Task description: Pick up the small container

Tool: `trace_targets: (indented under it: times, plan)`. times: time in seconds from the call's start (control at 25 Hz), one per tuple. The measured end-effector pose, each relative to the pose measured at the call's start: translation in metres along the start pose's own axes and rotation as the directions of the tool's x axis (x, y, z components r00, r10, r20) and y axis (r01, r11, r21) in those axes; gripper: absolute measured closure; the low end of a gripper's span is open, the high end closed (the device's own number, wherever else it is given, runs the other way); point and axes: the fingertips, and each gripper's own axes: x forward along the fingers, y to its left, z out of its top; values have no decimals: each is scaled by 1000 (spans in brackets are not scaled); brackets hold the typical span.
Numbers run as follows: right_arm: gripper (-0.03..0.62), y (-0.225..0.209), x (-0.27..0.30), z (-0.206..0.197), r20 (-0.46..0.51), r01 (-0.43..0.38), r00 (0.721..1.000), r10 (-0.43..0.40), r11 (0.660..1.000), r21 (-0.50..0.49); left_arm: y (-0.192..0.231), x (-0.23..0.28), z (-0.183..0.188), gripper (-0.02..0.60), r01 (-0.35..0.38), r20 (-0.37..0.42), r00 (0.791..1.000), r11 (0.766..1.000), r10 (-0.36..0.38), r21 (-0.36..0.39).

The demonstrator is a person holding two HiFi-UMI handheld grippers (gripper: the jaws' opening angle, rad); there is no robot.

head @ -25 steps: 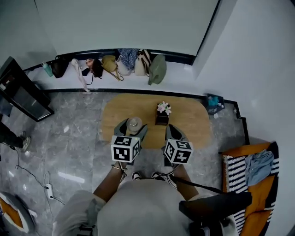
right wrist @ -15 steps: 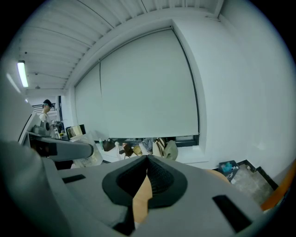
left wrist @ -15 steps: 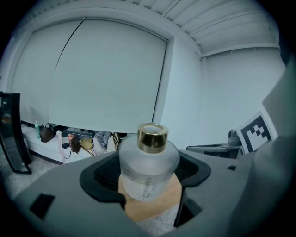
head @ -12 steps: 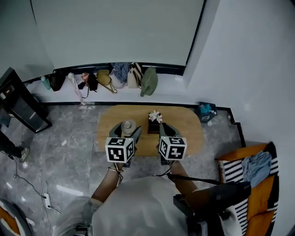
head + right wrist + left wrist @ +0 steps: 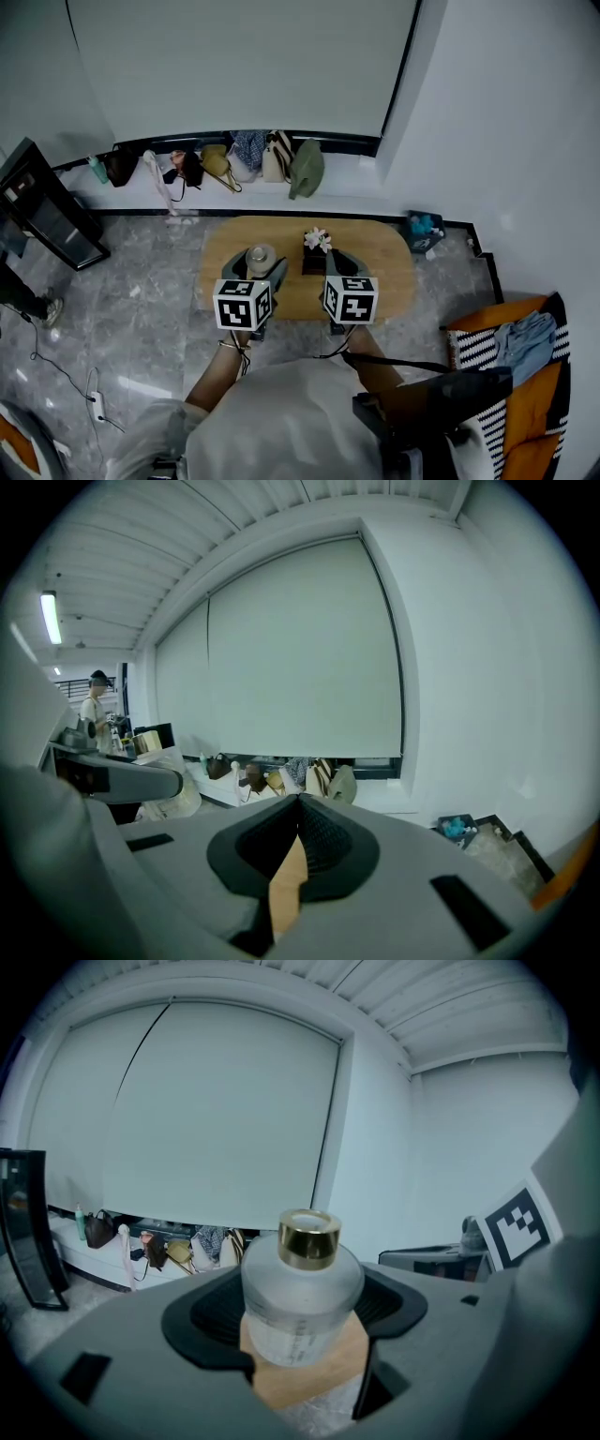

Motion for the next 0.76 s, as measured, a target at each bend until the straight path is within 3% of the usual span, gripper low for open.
trace_targets:
  times: [0.76]
  plan:
    - [571, -16, -10, -12, -11, 12, 1000, -12, 1000, -9, -16, 5, -10, 236, -1, -11, 1000, 1000, 1, 4]
